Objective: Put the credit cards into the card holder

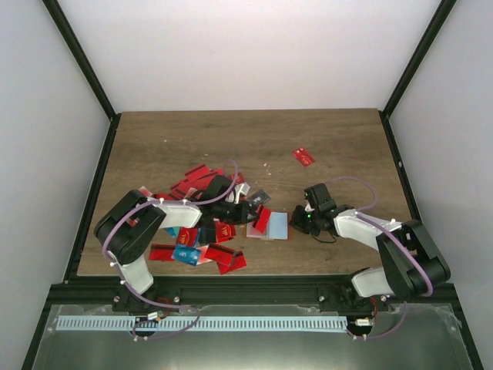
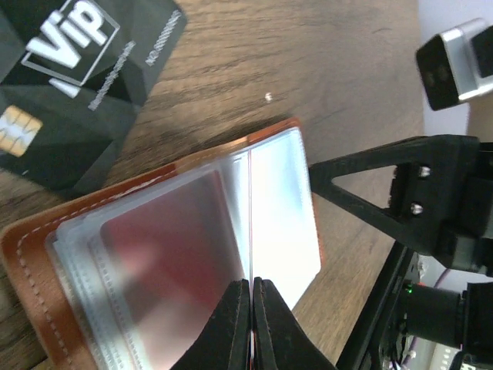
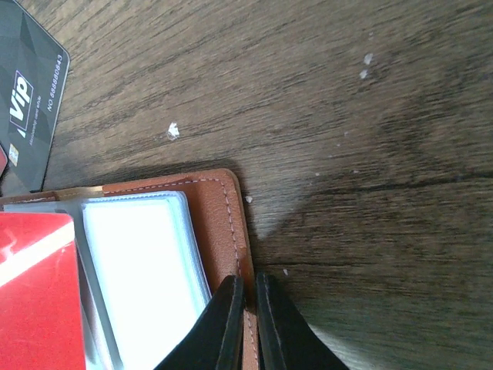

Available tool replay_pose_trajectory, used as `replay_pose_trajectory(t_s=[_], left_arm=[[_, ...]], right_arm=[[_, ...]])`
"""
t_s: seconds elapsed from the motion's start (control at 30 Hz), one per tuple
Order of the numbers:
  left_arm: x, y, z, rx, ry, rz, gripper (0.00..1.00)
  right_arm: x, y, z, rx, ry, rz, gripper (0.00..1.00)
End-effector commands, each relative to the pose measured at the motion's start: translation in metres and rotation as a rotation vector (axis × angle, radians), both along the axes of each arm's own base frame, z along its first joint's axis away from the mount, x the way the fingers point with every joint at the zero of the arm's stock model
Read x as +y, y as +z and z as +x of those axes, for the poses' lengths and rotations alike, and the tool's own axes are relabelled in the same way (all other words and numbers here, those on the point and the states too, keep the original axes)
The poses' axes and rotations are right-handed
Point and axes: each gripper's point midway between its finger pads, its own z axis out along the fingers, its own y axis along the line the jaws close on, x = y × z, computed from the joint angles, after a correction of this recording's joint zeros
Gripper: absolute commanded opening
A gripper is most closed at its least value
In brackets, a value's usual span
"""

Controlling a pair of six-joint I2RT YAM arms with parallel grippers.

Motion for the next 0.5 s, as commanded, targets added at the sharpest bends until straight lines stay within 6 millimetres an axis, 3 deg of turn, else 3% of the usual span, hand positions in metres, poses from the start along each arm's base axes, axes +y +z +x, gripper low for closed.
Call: replay_pose_trajectory(t_s=[0.0, 0.23, 0.47], left_arm=[[0.008, -0.008, -0.003, 0.049, 0.054, 0.059, 0.04], [0.021, -0.012, -0.011, 0.075, 0.063, 0.129, 0.04], [0.007, -0.012, -0.019, 0.100, 0.014, 0.082, 0.04]], right_arm=[[-0.012, -0.021, -0.020, 0.076, 0.005, -0.052, 0.08], [-0.012, -0.022, -0.020, 0.080, 0.010, -0.055, 0.08], [-0.011, -0.022, -0.019, 0.075, 0.017, -0.053, 0.09]])
